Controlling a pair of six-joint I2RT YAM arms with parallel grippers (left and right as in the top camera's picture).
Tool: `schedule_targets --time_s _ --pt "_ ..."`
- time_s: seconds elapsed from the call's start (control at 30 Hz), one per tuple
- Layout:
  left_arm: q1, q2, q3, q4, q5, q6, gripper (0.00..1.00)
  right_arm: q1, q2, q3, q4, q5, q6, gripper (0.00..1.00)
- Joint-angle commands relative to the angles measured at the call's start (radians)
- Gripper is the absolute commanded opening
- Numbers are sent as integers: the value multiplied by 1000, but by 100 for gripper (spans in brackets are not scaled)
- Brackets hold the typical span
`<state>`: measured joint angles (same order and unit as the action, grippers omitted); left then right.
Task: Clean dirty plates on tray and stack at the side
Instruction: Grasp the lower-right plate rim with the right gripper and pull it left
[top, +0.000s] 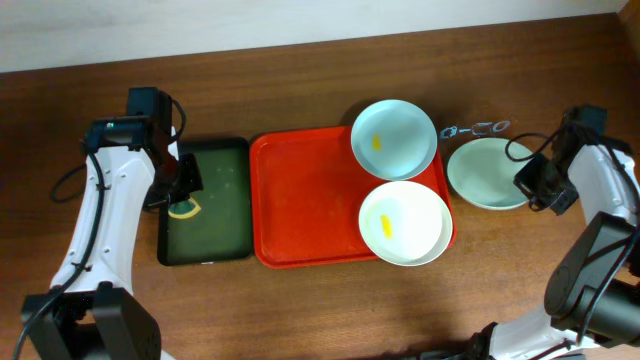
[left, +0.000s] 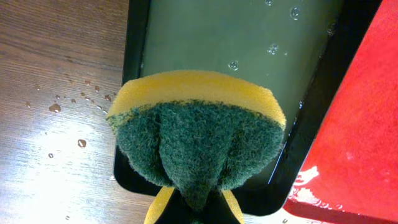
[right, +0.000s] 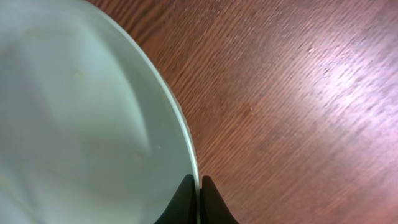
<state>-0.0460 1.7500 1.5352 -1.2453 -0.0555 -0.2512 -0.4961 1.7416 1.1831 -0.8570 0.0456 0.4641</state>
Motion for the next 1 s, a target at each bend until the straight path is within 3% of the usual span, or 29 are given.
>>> schedule_targets --time_s 0.0,0.07,0.17,0.4,0.6,0.87,0.93,0.97 --pt "5 -17 3 3 11 -10 0 0 0 -7 9 -83 -31 10" --pt "5 -17 3 11 11 -10 0 5 0 -7 7 -159 -98 22" --pt "5 -17 3 26 11 -9 0 32 -2 -3 -43 -187 -211 59" --pt "3 -17 3 29 11 -9 0 140 -24 156 -477 -285 -409 63" --pt "-33 -17 3 29 7 -8 0 359 -24 42 -454 -208 -393 63" --pt "-35 -17 3 28 8 -9 0 381 -24 -102 -297 -203 -298 46" --pt "-35 -17 3 28 7 -9 0 381 -24 -127 -252 -204 -298 29" --pt "-35 -17 3 29 7 -9 0 381 -24 -132 -237 -219 -298 7"
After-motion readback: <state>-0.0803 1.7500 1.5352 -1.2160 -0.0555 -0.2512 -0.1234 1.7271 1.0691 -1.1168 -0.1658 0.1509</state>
